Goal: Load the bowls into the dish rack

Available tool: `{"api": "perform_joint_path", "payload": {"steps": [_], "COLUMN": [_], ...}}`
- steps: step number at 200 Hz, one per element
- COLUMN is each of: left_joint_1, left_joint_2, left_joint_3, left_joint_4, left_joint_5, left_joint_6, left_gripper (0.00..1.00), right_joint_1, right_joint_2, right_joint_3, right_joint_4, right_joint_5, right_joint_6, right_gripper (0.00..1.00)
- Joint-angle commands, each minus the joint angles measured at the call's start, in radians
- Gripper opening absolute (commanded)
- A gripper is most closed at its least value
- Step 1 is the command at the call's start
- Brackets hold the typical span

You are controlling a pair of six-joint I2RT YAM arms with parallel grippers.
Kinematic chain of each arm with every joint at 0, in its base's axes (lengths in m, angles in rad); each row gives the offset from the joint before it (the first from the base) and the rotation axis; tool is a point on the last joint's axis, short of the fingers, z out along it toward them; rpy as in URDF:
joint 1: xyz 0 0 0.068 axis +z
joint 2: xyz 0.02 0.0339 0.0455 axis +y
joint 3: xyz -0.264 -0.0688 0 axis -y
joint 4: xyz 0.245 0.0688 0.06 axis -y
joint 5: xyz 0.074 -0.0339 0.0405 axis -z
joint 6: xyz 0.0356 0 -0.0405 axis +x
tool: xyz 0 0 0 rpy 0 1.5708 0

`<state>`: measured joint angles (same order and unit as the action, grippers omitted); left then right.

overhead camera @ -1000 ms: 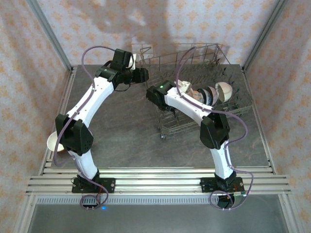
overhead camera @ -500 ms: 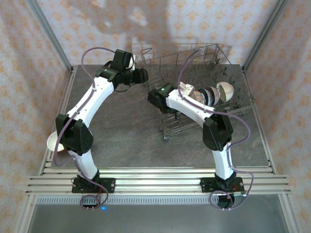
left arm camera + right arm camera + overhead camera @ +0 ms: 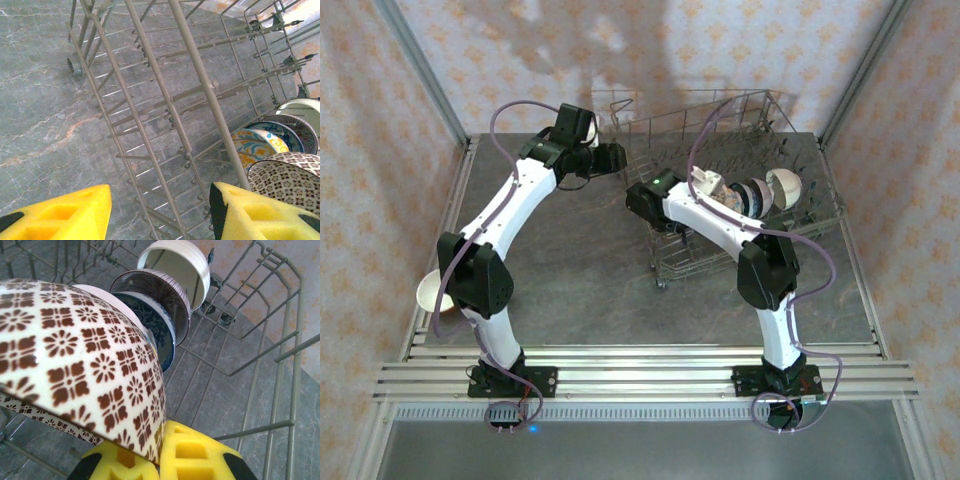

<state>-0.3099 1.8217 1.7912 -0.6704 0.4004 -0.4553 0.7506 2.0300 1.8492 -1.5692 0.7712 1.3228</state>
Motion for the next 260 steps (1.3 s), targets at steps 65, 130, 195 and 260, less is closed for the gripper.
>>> {"api": "perform_joint_path", "payload": {"steps": [65,130,195,260], "left_joint_1": [-0.005,-0.001,0.002,0.004], "left_joint_2": [0.024,0.032,0.039,0.045], "left_joint_3": [0.006,0.004,0.010,0.009], "left_joint_4": [-0.014,-0.026,-0.032,-0.041], "left_joint_5": [0.011,0.005,0.009,0.004], "left_joint_6": [-0.010,0.000,-0.001,-0.006], "left_gripper": [0.56,0.56,0.57,0.57], "right_joint_1": [-0.059,-0.047,-0.034,-0.001], "right_joint_2": [0.125,0.142,0.186,0.211], "right_joint_3": [0.097,-0.052,-0.118,-0.192], "right_joint_4": [-0.210,-0.211,-0.211,-0.210], "right_joint_5": [0.076,0.054,0.030,0.020], "right_joint_6": [-0.009,0.039,0.062,0.087], "right_gripper": [0.00,0.00,0.00,0.00]}}
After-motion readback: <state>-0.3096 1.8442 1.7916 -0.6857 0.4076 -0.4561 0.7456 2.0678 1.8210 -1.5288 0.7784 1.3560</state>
